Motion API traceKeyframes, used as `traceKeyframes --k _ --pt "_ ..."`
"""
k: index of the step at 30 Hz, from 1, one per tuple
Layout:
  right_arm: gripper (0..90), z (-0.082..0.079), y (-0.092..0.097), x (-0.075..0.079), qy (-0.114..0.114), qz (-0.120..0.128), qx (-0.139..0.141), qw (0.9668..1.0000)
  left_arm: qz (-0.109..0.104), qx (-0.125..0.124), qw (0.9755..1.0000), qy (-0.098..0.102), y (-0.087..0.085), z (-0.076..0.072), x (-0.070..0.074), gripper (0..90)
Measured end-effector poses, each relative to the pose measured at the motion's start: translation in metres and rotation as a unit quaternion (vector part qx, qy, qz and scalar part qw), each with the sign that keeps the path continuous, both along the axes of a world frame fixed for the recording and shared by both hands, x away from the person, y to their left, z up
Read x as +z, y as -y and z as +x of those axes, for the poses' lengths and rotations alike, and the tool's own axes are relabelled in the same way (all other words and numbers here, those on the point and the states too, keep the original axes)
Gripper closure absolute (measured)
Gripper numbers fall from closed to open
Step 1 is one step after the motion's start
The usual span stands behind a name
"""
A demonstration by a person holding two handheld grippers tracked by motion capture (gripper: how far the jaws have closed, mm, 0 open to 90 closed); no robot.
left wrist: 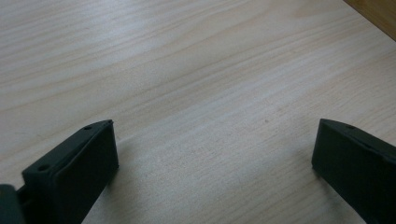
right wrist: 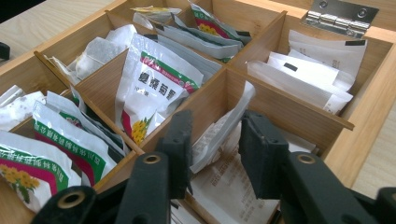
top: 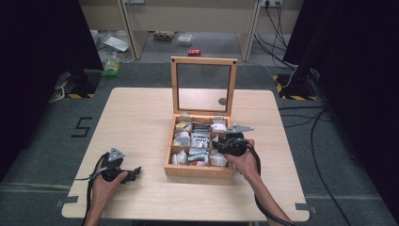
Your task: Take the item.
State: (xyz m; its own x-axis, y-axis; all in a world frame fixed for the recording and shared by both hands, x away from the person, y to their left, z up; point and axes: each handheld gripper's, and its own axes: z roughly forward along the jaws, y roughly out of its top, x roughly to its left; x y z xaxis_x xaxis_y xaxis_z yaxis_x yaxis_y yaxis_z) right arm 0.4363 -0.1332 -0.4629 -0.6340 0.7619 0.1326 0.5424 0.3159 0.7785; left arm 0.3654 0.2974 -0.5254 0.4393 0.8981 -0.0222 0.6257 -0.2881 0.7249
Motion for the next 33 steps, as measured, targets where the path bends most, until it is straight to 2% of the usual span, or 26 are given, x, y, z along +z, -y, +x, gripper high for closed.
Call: traceKeyframes --k 7,11,16,22,24,33 --pt "75.1 0.003 0.001 -0.003 0.004 -0.004 -0.008 1.0000 0.000 0.001 1.0000 0.000 0.000 -0.001 0.000 0.0" --pt "81.5 0.004 0.008 -0.005 0.003 0.015 -0.012 0.9998 0.000 0.001 1.0000 0.000 0.000 0.000 0.000 0.0" --pt "82.8 0.002 0.011 -0.002 0.008 0.023 -0.012 0.9996 0.000 0.001 1.0000 0.000 0.000 0.000 0.000 0.0" --pt "83.5 -0.004 0.015 0.008 0.018 0.047 -0.007 0.9987 0.000 0.001 1.0000 0.000 0.000 0.000 0.000 0.0" --pt "83.5 -0.006 0.018 0.013 0.023 0.060 -0.008 0.9979 0.000 0.001 1.0000 0.000 0.000 0.000 0.000 0.0" --pt "83.4 -0.008 0.028 0.026 0.042 0.080 -0.020 0.9957 0.000 0.001 1.0000 0.000 0.000 0.000 0.000 0.0"
